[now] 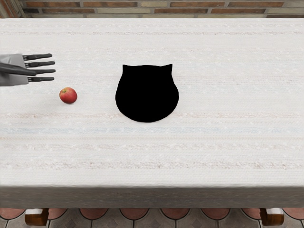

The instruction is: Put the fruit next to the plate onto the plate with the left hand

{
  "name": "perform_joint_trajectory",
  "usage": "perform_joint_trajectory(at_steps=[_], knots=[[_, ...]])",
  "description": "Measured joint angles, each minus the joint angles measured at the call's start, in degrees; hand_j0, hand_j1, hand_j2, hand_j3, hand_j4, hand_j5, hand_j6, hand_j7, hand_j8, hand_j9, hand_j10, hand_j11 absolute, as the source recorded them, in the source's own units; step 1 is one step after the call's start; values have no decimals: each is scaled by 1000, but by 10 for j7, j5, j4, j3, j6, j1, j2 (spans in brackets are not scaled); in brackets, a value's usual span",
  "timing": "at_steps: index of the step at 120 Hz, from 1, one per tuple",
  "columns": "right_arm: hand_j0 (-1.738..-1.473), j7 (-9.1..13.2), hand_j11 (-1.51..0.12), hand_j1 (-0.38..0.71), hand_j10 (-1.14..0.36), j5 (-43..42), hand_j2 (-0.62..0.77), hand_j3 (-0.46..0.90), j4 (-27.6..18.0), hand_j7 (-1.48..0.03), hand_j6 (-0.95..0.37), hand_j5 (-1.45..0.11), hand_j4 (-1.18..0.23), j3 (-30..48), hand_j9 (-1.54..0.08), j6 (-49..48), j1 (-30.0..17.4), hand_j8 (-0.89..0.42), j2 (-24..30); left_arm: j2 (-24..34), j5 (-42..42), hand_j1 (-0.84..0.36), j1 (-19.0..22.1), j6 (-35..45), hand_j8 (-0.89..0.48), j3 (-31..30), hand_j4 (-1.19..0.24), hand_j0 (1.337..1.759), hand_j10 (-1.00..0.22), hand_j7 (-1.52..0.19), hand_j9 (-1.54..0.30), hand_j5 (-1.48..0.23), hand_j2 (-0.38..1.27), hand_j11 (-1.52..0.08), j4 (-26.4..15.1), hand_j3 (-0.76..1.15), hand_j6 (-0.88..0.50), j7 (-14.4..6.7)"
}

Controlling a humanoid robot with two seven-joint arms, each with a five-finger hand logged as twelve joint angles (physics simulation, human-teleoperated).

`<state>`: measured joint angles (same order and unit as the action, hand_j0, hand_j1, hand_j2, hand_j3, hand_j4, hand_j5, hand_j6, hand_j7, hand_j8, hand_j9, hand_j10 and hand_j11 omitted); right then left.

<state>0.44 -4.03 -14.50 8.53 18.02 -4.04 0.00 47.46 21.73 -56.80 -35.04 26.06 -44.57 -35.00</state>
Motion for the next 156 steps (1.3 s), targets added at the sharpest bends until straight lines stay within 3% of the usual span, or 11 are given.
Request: perform_joint_trajectory(at_steps=[14,24,40,64,72,88,100,109,127,156], knots=[[-1658,0,0,-349,0,0,0,0,0,0,0,0,0,1,0,0,-2,0,0,-4,-1,327,-1,0,-13,1,-14,1658,-14,-22,-23,-22,3,-23,1,0,-13,0],[-1658,0,0,-349,0,0,0,0,0,0,0,0,0,0,0,0,-3,0,0,-49,-17,324,-18,0,-15,2,-16,1658,-16,-26,-26,-25,3,-26,14,0,-15,0],[-1658,0,0,-349,0,0,0,0,0,0,0,0,0,0,0,0,-3,0,0,-83,-132,284,-85,0,-50,14,-51,1658,-51,-70,-70,-69,10,-70,75,0,-50,0],[-1658,0,0,-349,0,0,0,0,0,0,0,0,0,0,0,0,-3,0,0,-132,-328,265,-128,0,-67,14,-68,1658,-68,-91,-91,-90,13,-91,93,0,-67,0],[-1658,0,0,-349,0,0,0,0,0,0,0,0,0,0,0,0,-3,0,0,-131,-403,264,-119,0,-69,14,-70,1658,-70,-92,-92,-92,13,-92,58,0,-69,0],[-1658,0,0,-349,0,0,0,0,0,0,0,0,0,0,0,0,-3,0,0,-86,-563,263,-83,74,-72,12,-72,1658,-72,-93,-93,-93,14,-93,-114,0,-72,0],[-1658,0,0,-349,0,0,0,0,0,0,0,0,0,0,0,0,-3,0,0,-95,-639,283,-82,136,-57,12,-57,1658,-57,-72,-72,-72,11,-72,-183,0,-57,0],[-1658,0,0,-349,0,0,0,0,0,0,0,0,0,0,0,0,-3,0,0,-135,-715,296,-67,186,-47,7,-47,1658,-47,-59,-59,-59,10,-59,-204,0,-48,0],[-1658,0,0,-349,0,0,0,0,0,0,0,0,0,0,0,0,-3,0,0,-152,-832,307,-67,266,-39,-43,-39,1658,-38,-47,-46,-47,8,-46,-219,0,-39,0],[-1658,0,0,-349,0,0,0,0,0,0,0,0,0,0,0,0,-3,0,0,-176,-909,252,-54,308,-86,-96,-86,1658,-85,-107,-107,-107,18,-106,-213,0,-87,0]])
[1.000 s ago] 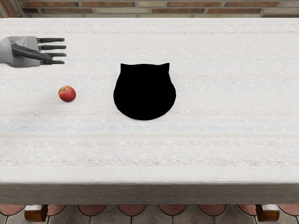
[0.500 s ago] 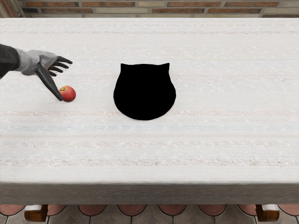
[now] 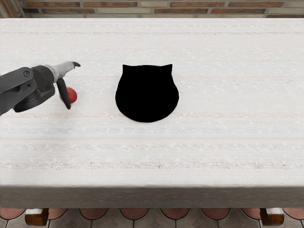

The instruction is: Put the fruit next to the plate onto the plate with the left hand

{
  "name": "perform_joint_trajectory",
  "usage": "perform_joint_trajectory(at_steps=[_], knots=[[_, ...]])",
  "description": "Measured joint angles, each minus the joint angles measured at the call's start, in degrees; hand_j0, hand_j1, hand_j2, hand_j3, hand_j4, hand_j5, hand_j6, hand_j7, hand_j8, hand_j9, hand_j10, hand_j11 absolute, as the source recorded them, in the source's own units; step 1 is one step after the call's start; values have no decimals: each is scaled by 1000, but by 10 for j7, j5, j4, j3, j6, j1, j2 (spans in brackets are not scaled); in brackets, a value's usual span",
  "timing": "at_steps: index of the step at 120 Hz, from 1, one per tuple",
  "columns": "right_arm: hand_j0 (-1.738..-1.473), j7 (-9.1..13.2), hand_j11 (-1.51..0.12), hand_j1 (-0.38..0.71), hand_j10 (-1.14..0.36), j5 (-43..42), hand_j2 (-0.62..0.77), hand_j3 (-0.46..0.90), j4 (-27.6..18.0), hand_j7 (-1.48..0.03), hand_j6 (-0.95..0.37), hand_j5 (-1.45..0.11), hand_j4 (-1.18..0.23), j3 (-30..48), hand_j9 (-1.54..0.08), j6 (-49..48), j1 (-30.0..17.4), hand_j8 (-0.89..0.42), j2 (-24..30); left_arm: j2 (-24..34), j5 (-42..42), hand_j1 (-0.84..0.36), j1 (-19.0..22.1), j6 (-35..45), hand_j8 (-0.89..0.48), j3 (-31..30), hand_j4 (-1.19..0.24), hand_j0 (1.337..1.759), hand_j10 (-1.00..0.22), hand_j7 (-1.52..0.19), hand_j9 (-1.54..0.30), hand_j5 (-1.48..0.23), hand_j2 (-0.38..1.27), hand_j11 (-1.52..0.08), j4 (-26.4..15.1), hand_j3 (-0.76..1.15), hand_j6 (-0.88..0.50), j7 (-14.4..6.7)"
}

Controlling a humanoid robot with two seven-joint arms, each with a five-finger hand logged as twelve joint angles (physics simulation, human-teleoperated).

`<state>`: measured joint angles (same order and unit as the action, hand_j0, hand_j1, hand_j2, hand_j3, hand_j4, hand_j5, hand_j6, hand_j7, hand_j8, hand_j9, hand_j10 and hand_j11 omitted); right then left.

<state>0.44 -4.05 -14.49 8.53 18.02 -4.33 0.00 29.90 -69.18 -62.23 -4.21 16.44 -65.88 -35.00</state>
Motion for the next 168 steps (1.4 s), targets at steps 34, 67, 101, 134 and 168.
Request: perform_joint_trajectory(at_steps=[34,67,101,134,168], knots=[[-1658,0,0,-349,0,0,0,0,0,0,0,0,0,0,0,0,0,0,0,-37,-58,95,3,74,-219,-41,-218,1658,-217,-278,-278,-278,46,-277,30,0,-219,0],[-1658,0,0,-349,0,0,0,0,0,0,0,0,0,0,0,0,0,0,0,-60,-70,50,3,99,-256,-84,-255,1658,-255,-327,-326,-327,54,-326,87,0,-257,0],[-1658,0,0,-349,0,0,0,0,0,0,0,0,0,0,0,0,0,0,0,-76,-65,-54,3,110,-343,-101,-342,1658,-342,-440,-440,-440,71,-440,97,0,-343,0],[-1658,0,0,-349,0,0,0,0,0,0,0,0,0,0,0,0,0,0,0,-92,-63,-241,18,110,-492,-102,-491,1639,-491,-643,-643,-644,75,-643,118,287,-492,0],[-1658,0,0,-349,0,0,0,0,0,0,0,0,0,0,0,0,0,0,0,-92,-40,-356,17,108,-336,-102,-649,1638,-644,-957,-975,-961,135,-978,123,522,-334,0]])
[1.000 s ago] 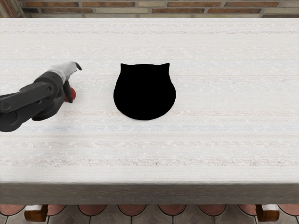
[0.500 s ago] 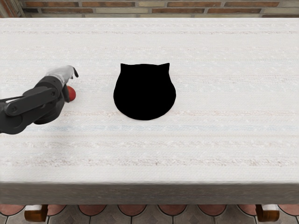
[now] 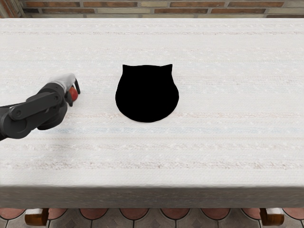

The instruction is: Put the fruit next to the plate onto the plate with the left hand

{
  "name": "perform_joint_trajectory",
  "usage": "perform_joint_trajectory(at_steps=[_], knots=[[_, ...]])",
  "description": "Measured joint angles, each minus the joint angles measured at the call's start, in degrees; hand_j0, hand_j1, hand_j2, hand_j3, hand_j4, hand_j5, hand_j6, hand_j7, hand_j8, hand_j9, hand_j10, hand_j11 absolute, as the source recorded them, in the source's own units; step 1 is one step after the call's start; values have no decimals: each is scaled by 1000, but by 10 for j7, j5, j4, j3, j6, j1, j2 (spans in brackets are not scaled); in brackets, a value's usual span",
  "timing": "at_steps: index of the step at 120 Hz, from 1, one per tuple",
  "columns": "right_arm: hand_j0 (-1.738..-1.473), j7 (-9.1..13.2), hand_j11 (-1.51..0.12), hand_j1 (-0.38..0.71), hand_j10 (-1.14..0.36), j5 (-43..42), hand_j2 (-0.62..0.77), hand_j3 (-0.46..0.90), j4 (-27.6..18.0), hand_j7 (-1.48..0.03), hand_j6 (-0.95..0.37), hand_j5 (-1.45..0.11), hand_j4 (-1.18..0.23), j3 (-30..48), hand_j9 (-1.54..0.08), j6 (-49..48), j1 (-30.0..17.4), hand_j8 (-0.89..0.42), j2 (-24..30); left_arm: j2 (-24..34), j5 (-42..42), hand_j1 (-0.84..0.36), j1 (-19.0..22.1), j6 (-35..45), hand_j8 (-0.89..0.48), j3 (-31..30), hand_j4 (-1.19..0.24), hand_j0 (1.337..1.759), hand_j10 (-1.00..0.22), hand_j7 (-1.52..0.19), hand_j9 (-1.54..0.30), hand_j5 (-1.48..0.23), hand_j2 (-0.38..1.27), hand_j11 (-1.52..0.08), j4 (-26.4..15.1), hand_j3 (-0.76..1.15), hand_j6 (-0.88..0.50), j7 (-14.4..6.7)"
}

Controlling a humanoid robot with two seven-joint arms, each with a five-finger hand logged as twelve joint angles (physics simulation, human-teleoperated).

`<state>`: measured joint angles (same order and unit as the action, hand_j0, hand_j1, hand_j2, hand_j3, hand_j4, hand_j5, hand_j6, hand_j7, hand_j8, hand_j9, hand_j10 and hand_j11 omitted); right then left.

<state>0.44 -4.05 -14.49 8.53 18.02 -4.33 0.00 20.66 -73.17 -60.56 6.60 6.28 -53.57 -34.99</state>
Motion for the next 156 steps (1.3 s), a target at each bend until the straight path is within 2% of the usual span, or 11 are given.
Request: perform_joint_trajectory(at_steps=[35,53,80,104,117,126,146,153,156], knots=[[-1658,0,0,-349,0,0,0,0,0,0,0,0,0,0,0,0,0,0,0,0,52,-388,-39,-3,-281,0,-595,1642,-617,-1155,-1153,-1144,344,-1153,-3,151,-265,0],[-1658,0,0,-349,0,0,0,0,0,0,0,0,0,0,0,0,0,0,0,-7,126,-454,-86,-4,-249,1,-543,1642,-590,-1200,-1182,-1189,477,-1178,-14,73,-209,0],[-1658,0,0,-349,0,0,0,0,0,0,0,0,0,0,0,0,0,0,0,-12,213,-486,-107,-5,-229,35,-504,1641,-570,-1224,-1191,-1245,520,-1186,-51,24,-172,0],[-1658,0,0,-349,0,0,0,0,0,0,0,0,0,0,0,0,0,0,0,-31,266,-471,-130,-6,-236,55,-502,1642,-568,-1219,-1186,-1252,477,-1184,-87,9,-178,0],[-1658,0,0,-349,0,0,0,0,0,0,0,0,0,0,0,0,0,0,0,-46,276,-401,-131,-8,-253,66,-528,1641,-597,-1224,-1198,-1254,376,-1190,-93,5,-223,0],[-1658,0,0,-349,0,0,0,0,0,0,0,0,0,0,0,0,0,0,0,-62,278,-417,-132,-9,-257,71,-541,1643,-608,-1224,-1199,-1235,431,-1188,-94,4,-234,0],[-1658,0,0,-349,0,0,0,0,0,0,0,0,0,0,0,0,0,0,0,-76,278,-404,-133,-8,-265,74,-568,1646,-620,-1215,-1185,-1202,410,-1178,-93,2,-246,0],[-1658,0,0,-349,0,0,0,0,0,0,0,0,0,0,0,0,0,0,0,-76,274,-373,-131,-6,-292,74,-600,1647,-645,-1105,-1077,-1090,356,-1074,-93,1,-285,0],[-1658,0,0,-349,0,0,0,0,0,0,0,0,0,0,0,0,0,0,0,-77,273,-331,-129,-5,-297,74,-566,1648,-637,-1023,-997,-1009,330,-997,-93,1,-301,0]])
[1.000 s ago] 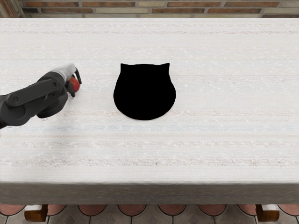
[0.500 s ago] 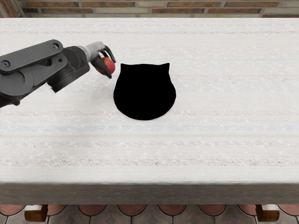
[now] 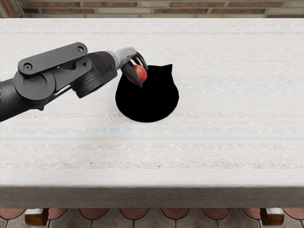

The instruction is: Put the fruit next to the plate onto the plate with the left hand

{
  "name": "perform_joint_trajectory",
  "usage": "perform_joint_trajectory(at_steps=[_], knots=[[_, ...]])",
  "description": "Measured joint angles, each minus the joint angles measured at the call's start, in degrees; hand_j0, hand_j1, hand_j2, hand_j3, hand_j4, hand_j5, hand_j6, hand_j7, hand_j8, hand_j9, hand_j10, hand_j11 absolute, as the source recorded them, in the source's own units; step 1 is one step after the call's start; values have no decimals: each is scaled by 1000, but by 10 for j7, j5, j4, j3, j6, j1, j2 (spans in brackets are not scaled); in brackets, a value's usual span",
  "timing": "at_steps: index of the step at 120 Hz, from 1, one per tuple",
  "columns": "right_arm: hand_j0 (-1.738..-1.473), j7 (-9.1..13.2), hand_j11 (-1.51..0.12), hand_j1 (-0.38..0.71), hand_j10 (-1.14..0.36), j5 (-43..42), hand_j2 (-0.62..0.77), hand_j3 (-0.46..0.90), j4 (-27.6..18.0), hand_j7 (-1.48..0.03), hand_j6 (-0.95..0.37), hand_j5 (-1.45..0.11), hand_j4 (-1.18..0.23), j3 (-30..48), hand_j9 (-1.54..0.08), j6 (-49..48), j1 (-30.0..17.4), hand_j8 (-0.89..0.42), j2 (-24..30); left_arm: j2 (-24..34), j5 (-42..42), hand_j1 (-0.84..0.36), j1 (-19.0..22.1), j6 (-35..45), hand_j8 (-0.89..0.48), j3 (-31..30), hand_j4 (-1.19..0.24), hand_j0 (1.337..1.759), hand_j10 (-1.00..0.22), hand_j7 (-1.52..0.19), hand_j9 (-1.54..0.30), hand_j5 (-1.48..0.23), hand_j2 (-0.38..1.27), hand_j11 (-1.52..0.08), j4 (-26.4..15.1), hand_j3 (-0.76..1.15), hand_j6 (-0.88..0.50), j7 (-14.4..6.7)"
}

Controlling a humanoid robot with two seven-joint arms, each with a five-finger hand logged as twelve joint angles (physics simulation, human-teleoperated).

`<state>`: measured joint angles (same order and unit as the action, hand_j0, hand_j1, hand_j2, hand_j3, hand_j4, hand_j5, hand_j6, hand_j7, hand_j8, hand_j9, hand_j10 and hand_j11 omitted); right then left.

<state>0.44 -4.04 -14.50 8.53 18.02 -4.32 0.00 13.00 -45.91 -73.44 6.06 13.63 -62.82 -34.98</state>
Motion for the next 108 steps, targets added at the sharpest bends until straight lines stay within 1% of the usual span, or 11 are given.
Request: perform_joint_trajectory(at_steps=[3,9,18,28,46,54,64,75,85,98,108], knots=[[-1658,0,0,-349,0,0,0,0,0,0,0,0,0,0,0,0,0,0,0,-6,-2,-284,2,1,-293,0,-531,1649,-617,-937,-914,-924,298,-917,0,1,-296,0],[-1658,0,0,-349,0,0,0,0,0,0,0,0,0,0,0,0,0,0,0,-10,-3,-196,3,1,-271,0,-457,1651,-524,-788,-770,-777,242,-772,0,1,-274,0],[-1658,0,0,-349,0,0,0,0,0,0,0,0,0,0,0,0,0,0,0,-10,-4,-92,3,1,-242,0,-370,1653,-417,-615,-603,-608,179,-604,0,1,-243,0],[-1658,0,0,-349,0,0,0,0,0,0,0,0,0,0,0,0,0,0,0,-5,-3,-7,3,2,-214,3,-299,1655,-330,-477,-469,-473,130,-470,0,0,-215,0],[-1658,0,0,-349,0,0,0,0,0,0,0,0,0,0,0,0,0,0,0,21,8,128,22,1,-147,51,-187,1657,-202,-284,-280,-282,72,-281,1,0,-147,0],[-1658,0,0,-349,0,0,0,0,0,0,0,0,0,0,0,0,0,0,0,34,27,172,25,0,-121,64,-150,1657,-161,-225,-222,-223,55,-222,2,0,-121,0],[-1658,0,0,-349,0,0,0,0,0,0,0,0,0,0,0,0,0,0,0,48,40,210,46,0,-99,72,-119,1657,-125,-173,-171,-172,41,-171,3,0,-100,0],[-1658,0,0,-349,0,0,0,0,0,0,0,0,0,0,0,0,0,0,0,88,50,238,76,-1,-83,90,-95,1658,-99,-135,-134,-134,30,-134,4,0,-83,0],[-1658,0,0,-349,0,0,0,0,0,0,0,0,0,0,0,0,0,0,0,104,84,255,79,-14,-74,110,-82,1658,-84,-112,-112,-112,24,-112,13,0,-74,0],[-1658,0,0,-349,0,0,0,0,0,0,0,0,0,0,0,0,0,0,0,146,163,268,87,-78,-65,124,-69,1658,-71,-94,-94,-94,19,-94,23,0,-65,0],[-1658,0,0,-349,0,0,0,0,0,0,0,0,0,0,0,0,0,0,0,193,225,274,108,-177,-60,143,-63,1658,-65,-85,-85,-85,16,-85,26,0,-61,0]])
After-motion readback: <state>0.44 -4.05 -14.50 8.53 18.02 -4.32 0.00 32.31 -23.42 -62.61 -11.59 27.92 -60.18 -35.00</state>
